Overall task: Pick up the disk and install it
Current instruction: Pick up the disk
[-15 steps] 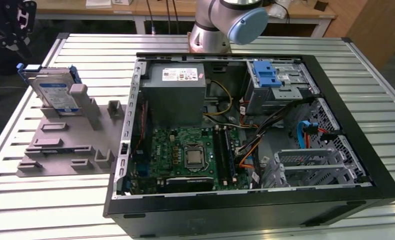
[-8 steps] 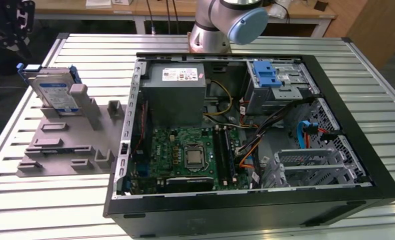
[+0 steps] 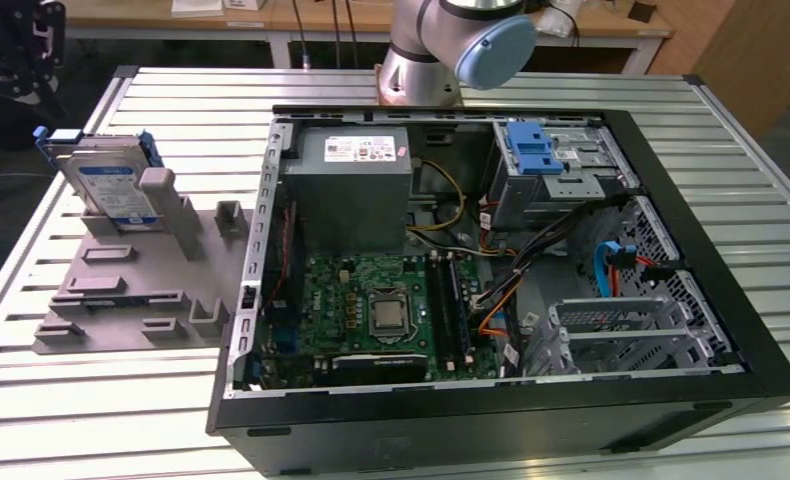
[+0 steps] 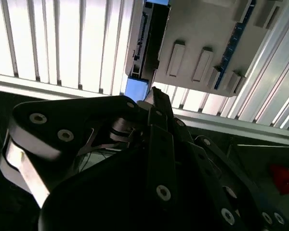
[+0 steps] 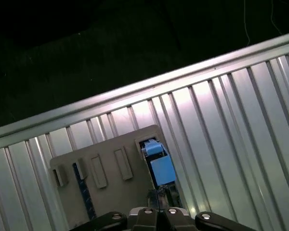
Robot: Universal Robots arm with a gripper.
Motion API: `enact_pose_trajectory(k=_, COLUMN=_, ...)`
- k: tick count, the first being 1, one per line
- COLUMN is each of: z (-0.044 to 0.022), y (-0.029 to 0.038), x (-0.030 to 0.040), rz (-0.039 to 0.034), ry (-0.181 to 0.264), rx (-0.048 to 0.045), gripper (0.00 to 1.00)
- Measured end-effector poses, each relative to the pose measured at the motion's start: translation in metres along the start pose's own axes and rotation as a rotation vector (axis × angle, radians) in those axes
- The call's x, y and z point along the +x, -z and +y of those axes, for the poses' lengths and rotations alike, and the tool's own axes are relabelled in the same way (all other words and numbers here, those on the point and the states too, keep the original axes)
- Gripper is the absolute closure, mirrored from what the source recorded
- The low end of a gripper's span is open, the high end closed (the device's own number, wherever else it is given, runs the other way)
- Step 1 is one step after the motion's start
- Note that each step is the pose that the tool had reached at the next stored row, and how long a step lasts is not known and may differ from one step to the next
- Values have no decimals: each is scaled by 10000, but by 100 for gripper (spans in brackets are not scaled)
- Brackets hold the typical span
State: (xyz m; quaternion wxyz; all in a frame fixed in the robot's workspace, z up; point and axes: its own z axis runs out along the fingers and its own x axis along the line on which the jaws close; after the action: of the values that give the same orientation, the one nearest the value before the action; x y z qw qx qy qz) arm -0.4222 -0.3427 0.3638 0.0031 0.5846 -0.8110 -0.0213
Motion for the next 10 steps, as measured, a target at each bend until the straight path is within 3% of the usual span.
enact_pose_trajectory(k=8, z=-1, y=-33, x=1, rz=53, ry=1410, rx=-27, gripper=89)
enact_pose_trajectory(k=10, z=12, y=-39, x=5, rz=56, ry=1526, rx=-26, gripper=89)
